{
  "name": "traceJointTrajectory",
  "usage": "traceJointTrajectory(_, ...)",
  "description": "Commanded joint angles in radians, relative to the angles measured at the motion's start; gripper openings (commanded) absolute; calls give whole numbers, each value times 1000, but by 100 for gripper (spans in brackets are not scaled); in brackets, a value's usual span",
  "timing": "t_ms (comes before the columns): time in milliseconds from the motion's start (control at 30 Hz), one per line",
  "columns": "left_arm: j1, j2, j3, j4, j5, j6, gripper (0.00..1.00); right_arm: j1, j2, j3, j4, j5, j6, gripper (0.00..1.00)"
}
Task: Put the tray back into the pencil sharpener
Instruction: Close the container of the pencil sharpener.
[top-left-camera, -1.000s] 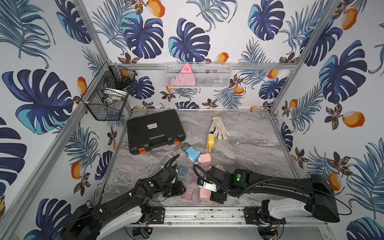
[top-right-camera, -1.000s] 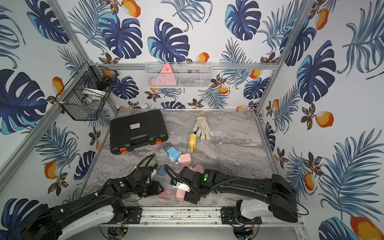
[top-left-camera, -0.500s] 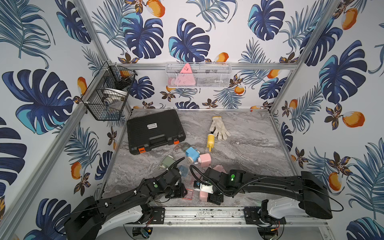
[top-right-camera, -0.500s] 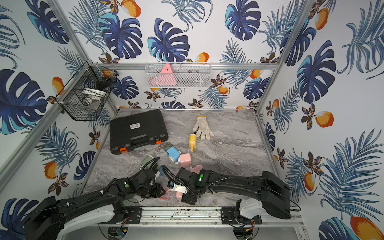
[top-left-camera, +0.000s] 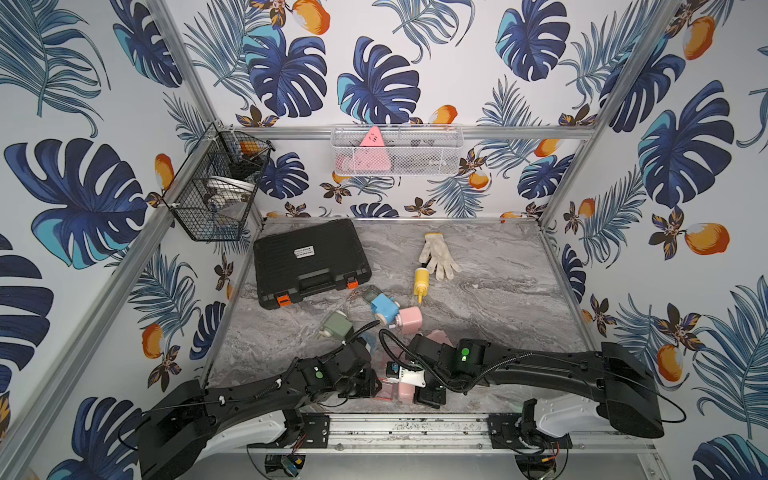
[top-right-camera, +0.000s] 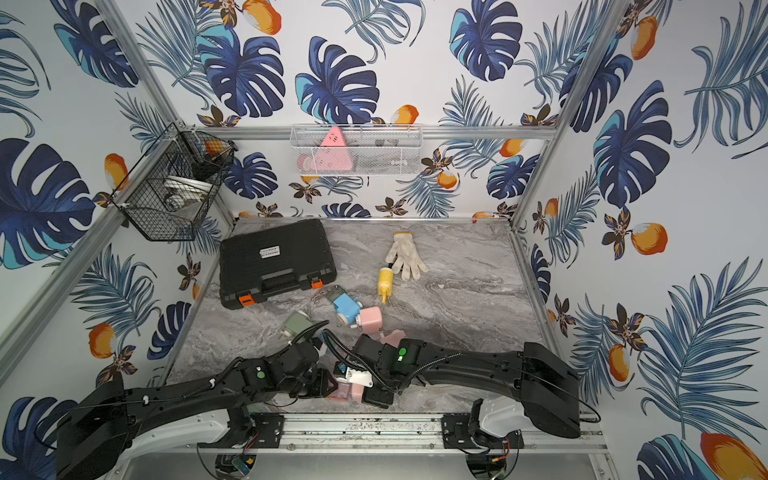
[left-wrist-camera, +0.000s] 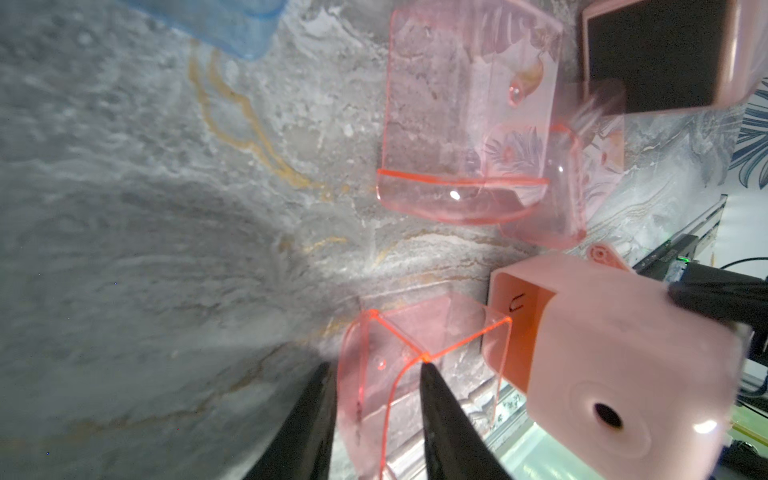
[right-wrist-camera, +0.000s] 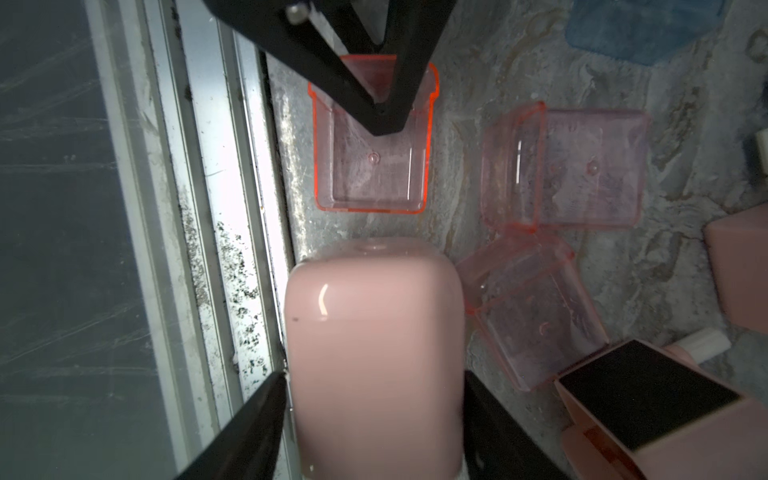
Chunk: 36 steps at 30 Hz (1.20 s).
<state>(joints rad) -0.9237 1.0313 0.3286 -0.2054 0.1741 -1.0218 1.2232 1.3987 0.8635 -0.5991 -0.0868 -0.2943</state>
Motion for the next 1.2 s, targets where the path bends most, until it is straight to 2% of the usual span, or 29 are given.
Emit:
traceJointTrajectory(0,-20,14,2,52,-34,-32,37,-1,5,3,15,-7,-12,66)
traceJointTrajectory(633,-131,111,18,173,-76,-105,37,-2,10,3,21,16,-8,64)
traceJointTrajectory(933,-155,137,22,190,-100,-114,37,-1,10,-4,25,15,-8,64)
traceJointTrajectory(1167,-155,70,33,118,-149,-108,48,-2,3,-8,26,18,-9,64)
